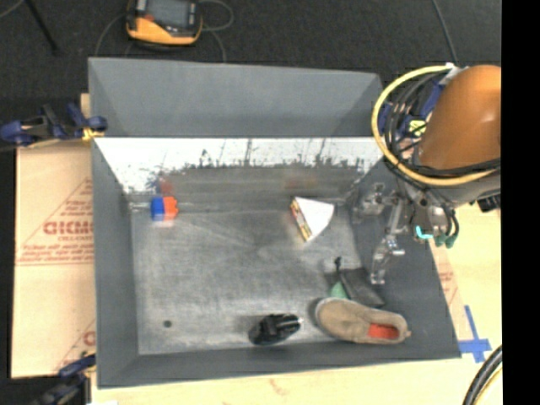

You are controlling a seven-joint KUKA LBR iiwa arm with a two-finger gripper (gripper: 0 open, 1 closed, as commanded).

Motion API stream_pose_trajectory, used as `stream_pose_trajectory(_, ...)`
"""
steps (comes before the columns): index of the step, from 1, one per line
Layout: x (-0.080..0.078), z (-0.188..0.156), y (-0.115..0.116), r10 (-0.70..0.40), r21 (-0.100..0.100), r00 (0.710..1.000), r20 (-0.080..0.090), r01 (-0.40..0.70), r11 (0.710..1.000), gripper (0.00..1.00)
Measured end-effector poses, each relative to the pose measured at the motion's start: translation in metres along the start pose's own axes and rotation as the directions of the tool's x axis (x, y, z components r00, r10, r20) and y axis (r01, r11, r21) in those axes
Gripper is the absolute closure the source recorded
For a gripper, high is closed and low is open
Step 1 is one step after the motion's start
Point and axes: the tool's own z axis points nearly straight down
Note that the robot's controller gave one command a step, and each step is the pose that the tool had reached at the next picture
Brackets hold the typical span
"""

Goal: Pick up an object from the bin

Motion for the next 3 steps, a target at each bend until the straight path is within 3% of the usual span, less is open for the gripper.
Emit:
stream_pose_trajectory(2,-0.001,-0.003,0.0,-0.007,0.001,1.0,0.01,0.007,1.0,0.0)
stream_pose_trajectory(3,-0.025,0.053,-0.008,-0.052,0.004,0.999,0.015,0.052,0.999,0.0)
